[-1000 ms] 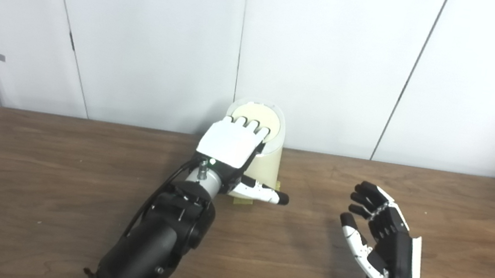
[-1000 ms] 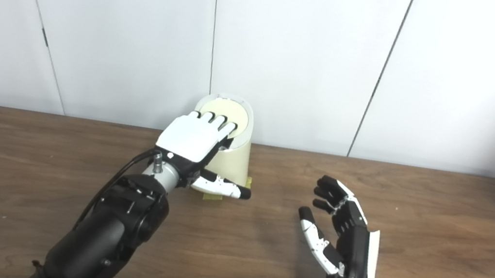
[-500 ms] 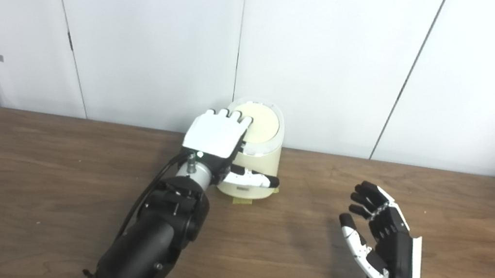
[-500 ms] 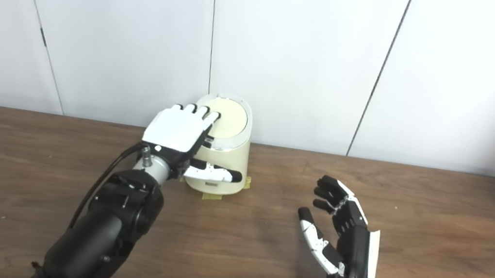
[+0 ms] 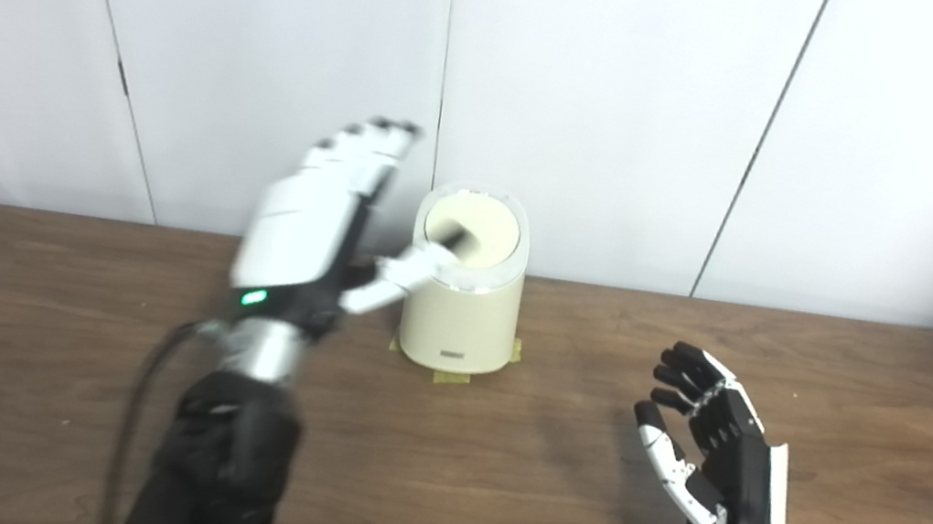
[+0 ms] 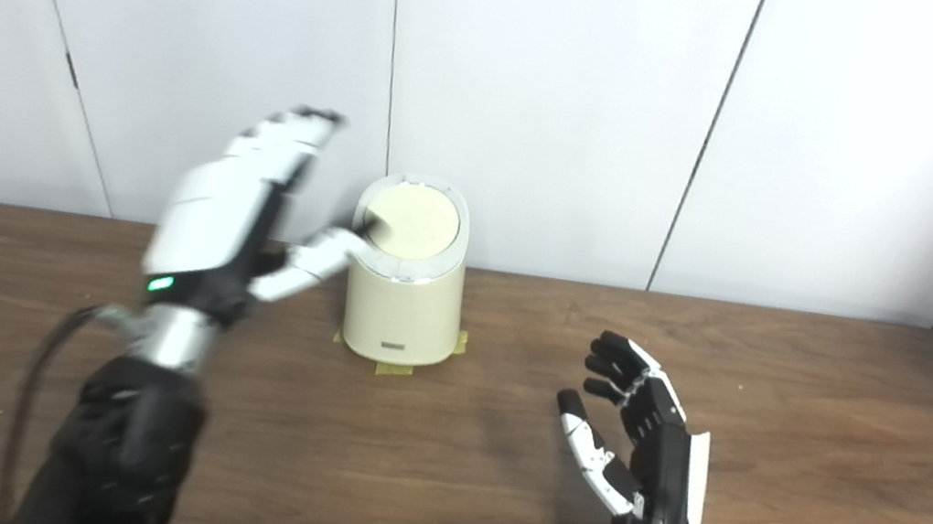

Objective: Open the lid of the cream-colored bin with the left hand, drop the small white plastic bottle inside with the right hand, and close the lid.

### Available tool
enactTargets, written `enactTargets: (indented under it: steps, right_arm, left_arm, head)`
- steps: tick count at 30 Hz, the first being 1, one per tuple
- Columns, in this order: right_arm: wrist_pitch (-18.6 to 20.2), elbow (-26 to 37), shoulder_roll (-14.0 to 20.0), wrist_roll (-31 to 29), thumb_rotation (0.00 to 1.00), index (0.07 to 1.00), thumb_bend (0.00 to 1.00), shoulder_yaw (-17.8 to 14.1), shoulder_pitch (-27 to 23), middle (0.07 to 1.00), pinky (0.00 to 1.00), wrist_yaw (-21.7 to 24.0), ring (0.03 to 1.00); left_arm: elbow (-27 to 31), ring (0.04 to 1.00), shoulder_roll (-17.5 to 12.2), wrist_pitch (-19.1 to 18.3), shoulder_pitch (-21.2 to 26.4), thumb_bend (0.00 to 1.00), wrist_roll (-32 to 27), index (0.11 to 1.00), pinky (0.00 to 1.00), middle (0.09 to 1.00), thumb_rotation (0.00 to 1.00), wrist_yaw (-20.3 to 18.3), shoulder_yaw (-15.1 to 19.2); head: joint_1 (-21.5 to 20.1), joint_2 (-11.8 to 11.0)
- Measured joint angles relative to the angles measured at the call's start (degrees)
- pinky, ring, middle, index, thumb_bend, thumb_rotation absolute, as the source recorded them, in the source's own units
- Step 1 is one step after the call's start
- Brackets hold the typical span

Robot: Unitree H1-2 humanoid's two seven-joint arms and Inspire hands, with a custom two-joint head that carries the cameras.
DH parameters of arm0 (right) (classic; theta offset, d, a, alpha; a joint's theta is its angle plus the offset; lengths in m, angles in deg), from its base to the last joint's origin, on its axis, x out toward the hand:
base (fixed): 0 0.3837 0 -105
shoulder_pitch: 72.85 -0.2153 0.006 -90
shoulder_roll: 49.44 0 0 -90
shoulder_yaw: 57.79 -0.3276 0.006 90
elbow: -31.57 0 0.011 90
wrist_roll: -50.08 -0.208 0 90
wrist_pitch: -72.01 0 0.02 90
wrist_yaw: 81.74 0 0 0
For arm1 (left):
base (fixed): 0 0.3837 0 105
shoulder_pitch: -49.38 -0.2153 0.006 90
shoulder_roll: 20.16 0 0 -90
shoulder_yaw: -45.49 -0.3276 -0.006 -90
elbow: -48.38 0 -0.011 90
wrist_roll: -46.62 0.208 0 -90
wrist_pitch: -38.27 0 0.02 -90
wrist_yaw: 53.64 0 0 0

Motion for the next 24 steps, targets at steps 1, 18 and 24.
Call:
enactTargets:
  steps: [1,18,24]
  right_arm:
    - [0.1,0.0,0.0,0.4,0.16,0.709,0.21,0.0,0.1,0.722,0.62,0.0,0.703]
    - [1.0,0.5,0.1,4.8,0.37,0.704,0.28,0.0,0.5,0.71,0.62,-1.6,0.688]
    - [2.3,1.8,0.2,3.8,0.34,0.704,0.26,-0.1,1.9,0.716,0.62,-1.4,0.695]
  left_arm:
    - [0.0,0.815,-0.1,1.9,-1.2,0.24,-4.1,0.817,0.73,0.829,0.8,1.1,1.5]
    - [-12.1,0.745,-0.2,24.5,-15.3,0.28,-47.3,0.738,0.69,0.76,0.39,4.2,8.1]
    - [-14.9,0.771,-0.2,26.6,-17.2,0.27,-48.2,0.749,0.72,0.775,0.39,4.1,7.8]
  head:
    - [0.0,0.1]
    - [-0.4,1.4]
    - [-0.7,1.9]
